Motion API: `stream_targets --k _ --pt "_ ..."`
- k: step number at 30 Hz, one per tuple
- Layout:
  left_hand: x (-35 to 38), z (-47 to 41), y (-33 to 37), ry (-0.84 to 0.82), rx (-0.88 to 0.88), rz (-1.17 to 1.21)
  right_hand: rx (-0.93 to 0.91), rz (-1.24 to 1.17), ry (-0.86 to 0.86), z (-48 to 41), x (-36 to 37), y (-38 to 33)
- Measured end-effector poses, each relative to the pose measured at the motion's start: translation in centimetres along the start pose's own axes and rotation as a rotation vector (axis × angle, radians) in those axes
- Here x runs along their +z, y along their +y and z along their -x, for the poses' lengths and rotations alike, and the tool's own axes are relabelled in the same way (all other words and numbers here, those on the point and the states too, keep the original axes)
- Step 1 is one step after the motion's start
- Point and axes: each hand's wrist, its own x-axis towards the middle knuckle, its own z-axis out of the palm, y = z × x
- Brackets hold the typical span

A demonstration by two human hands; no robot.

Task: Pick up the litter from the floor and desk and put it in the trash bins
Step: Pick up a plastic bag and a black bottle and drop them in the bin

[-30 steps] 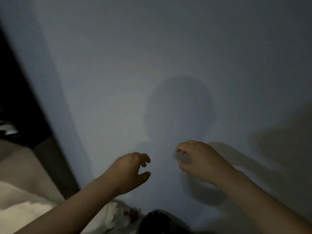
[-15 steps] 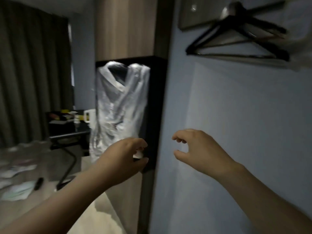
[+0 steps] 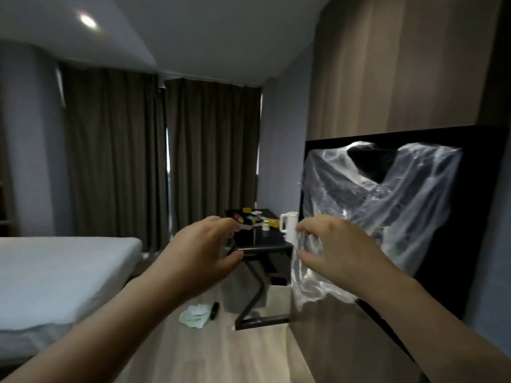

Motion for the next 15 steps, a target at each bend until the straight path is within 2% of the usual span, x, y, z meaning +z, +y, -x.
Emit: stream_targets --k 6,15 --pt "0.6 -1.7 -8.1 0.001 -0.102 -0.061 -0.102 -0.063 0.002 -7.8 5.6 -3.2" --pt "4.6 -9.5 -16.1 0.049 -0.169 -0.150 -0.215 -0.147 0.034 -19.6 14.1 -1.5"
